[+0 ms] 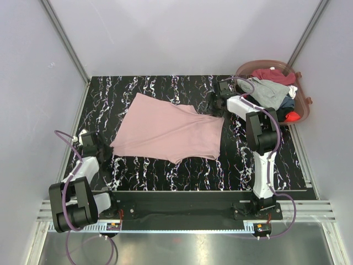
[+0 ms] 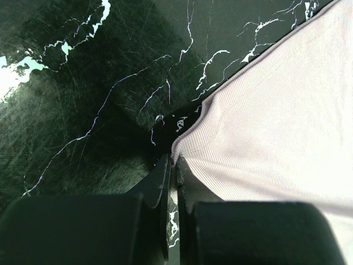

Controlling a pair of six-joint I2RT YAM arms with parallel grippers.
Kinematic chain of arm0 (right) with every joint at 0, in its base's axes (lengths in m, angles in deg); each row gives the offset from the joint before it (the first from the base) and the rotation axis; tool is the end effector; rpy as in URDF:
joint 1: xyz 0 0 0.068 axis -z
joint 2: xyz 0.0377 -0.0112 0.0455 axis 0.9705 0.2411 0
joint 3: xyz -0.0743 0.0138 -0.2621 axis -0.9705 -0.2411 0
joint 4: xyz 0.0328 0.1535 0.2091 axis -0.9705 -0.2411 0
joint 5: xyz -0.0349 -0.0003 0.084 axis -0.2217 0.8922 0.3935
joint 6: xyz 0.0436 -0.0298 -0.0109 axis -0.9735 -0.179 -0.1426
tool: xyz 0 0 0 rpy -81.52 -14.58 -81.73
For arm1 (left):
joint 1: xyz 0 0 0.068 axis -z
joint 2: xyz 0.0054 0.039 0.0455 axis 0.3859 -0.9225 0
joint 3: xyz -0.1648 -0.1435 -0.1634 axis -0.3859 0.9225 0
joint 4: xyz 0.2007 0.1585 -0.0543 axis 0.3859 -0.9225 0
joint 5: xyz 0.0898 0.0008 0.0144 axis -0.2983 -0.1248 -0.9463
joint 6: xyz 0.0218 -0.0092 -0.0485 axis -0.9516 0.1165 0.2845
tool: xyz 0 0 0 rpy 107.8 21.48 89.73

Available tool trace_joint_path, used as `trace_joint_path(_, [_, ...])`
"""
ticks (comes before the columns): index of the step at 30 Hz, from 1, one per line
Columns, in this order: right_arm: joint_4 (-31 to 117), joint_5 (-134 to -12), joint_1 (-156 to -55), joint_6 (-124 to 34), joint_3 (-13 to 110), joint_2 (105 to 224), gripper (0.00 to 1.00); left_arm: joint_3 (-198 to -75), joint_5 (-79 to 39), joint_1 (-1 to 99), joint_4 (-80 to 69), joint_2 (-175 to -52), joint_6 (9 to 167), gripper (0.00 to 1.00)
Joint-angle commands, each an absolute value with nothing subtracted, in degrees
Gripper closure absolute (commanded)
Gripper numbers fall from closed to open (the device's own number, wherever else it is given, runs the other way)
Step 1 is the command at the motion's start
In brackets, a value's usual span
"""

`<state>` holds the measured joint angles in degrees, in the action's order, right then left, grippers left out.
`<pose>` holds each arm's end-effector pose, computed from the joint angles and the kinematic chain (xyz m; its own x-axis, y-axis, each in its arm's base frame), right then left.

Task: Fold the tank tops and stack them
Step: Flatten the tank top out

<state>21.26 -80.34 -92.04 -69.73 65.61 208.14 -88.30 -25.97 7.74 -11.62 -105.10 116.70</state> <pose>0.4556 0.1311 0.1606 -0.8143 0.3112 -0.4899 0.1687 0.9345 0.3133 0.2040 0.0530 0.1526 -0.3960 -0.7698 -0.5006 -0.6327 0.6238 -0.4588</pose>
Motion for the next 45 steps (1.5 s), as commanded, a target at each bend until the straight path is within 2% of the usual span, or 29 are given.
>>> trace_joint_path(1, [20.12,-81.85,-91.78,-70.51,64.18,205.81,0.46,-89.74,-25.53,7.32,-9.61,-104.5,115.78,1.0])
trace_joint_path(4, [19.51,-86.24,-91.52,-70.85,62.86,205.45,0.61,-89.82,-25.44,7.32,-9.61,-104.59,115.96,1.0])
trace_joint_path(5, [18.81,-87.3,-91.25,-70.94,63.47,205.62,0.78,-89.82,-25.44,7.32,-9.61,-104.68,115.87,1.0])
trace_joint_path(8, [16.53,-93.36,-90.46,-71.91,66.1,206.41,1.0,-89.82,-25.44,7.32,-9.61,-104.59,115.87,1.0])
trace_joint_path(13, [13.71,-104.6,-89.85,-73.49,71.9,207.82,1.0,-89.82,-25.53,7.41,-9.53,-104.94,115.78,1.0])
trace_joint_path(17, [10.29,-108.76,-89.76,-74.2,77.26,209.05,1.0,-89.82,-24.92,7.32,-8.91,-105.47,115.61,1.0])
trace_joint_path(18, [10.28,-108.5,-89.76,-73.94,77.54,209.14,0.99,-89.91,-24.48,7.32,-8.65,-105.99,115.35,0.99])
trace_joint_path(19, [10.37,-107.45,-89.76,-72.8,77.8,209.14,0.78,-89.83,-23.95,7.41,-8.47,-106.26,115.17,0.97])
trace_joint_path(21, [10.72,-106.83,-89.84,-72.44,77.8,208.79,0.59,-90.0,-22.46,7.49,-8.03,-107.13,114.73,0.92])
trace_joint_path(22, [11.33,-106.13,-89.67,-71.74,77.45,208.44,0.48,-90.17,-22.28,7.67,-8.03,-107.4,114.73,0.86])
trace_joint_path(26, [14.92,-102.97,-89.76,-69.81,76.13,206.77,0.47,-90.61,-20.96,8.02,-7.5,-108.11,114.29,0.73])
trace_joint_path(29, [18.62,-95.16,-89.76,-67.7,76.04,206.5,0.48,-90.79,-21.04,8.29,-7.5,-108.46,114.38,0.72])
trace_joint_path(33, [23.63,-79.38,-89.85,-65.86,76.13,207.2,0.47,-91.4,-21.57,8.37,-7.68,-108.46,114.29,0.65])
trace_joint_path(35, [24.6,-75.64,-90.2,-65.76,77.62,208.08,0.47,-91.67,-21.31,8.37,-7.86,-108.28,113.85,0.61])
trace_joint_path(41, [19.08,-68.24,-92.13,-63.91,87.55,216.24,0.46,-91.32,-21.13,8.46,-7.5,-108.02,113.85,0.61])
trace_joint_path(45, [17.4,-66.58,-92.75,-63.74,90.19,219.06,0.4,-91.32,-20.96,8.46,-7.5,-107.93,113.68,0.62])
